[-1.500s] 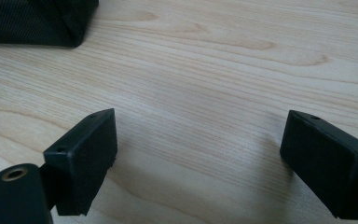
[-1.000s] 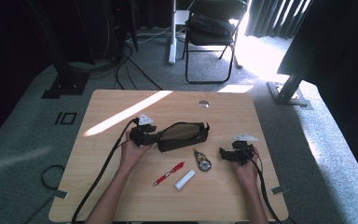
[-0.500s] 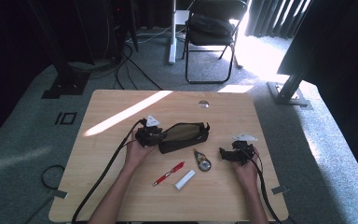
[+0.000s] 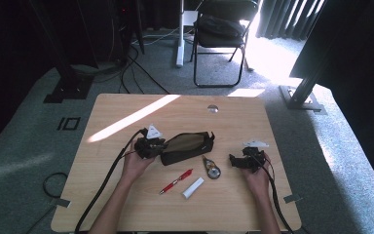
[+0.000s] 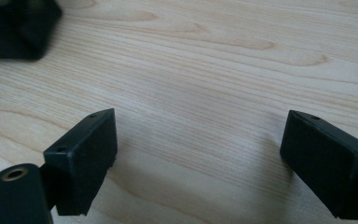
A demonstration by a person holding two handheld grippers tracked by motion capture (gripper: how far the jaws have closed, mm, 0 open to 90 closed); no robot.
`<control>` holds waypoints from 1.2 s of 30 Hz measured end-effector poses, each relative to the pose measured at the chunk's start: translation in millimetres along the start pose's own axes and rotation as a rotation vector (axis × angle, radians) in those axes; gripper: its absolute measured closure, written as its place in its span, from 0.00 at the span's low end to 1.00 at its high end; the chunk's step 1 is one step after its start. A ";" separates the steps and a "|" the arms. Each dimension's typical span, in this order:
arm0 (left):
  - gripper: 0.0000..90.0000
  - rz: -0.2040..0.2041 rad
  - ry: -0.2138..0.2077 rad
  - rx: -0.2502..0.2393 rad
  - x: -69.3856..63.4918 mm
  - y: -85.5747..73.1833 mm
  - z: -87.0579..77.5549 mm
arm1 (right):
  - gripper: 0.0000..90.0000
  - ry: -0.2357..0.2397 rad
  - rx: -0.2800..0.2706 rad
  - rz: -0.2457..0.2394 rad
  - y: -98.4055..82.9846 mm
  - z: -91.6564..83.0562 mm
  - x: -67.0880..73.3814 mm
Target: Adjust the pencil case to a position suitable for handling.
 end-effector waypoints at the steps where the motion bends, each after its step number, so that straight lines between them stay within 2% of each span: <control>1: 0.83 -0.003 0.002 -0.004 0.2 -2.8 -3.6 | 0.12 0.000 0.000 -0.001 0.0 0.0 -0.1; 9: 0.84 0.003 0.013 -0.032 -5.0 -19.8 -28.4 | 0.12 0.000 0.000 0.000 0.0 0.0 0.0; 12: 0.84 0.000 0.027 -0.028 -4.5 -26.5 -34.7 | 0.12 0.000 0.000 0.000 0.0 0.0 0.0; 16: 0.84 -0.018 0.032 -0.031 -3.3 -34.2 -40.5 | 0.12 0.000 0.000 0.000 0.0 0.0 0.0; 24: 0.83 -0.030 0.042 -0.034 -3.6 -46.2 -50.7 | 0.12 0.000 0.000 0.000 0.0 0.0 0.0; 27: 0.78 -0.046 0.035 -0.051 -3.4 -47.2 -52.5 | 0.12 0.000 -0.001 0.000 0.0 0.0 0.0; 32: 0.63 -0.052 0.045 -0.073 -2.0 -44.4 -57.1 | 0.12 0.000 0.000 0.000 0.0 0.0 0.0; 34: 0.59 -0.065 0.051 -0.104 -1.5 -41.1 -62.8 | 0.12 0.004 0.001 -0.002 -0.4 -0.4 0.4; 36: 0.58 -0.059 0.049 -0.122 -2.3 -38.2 -65.8 | 0.12 0.014 0.004 -0.014 -1.9 -1.7 1.1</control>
Point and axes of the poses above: each handheld gripper's, and its own axes: z roughly forward along the jaws, y roughly out of its top, x roughly to its left, the point moved 5 cm from there along z, roughly forward along the jaws, and after that the axes turned 13 degrees about z, right-handed, at the moved point
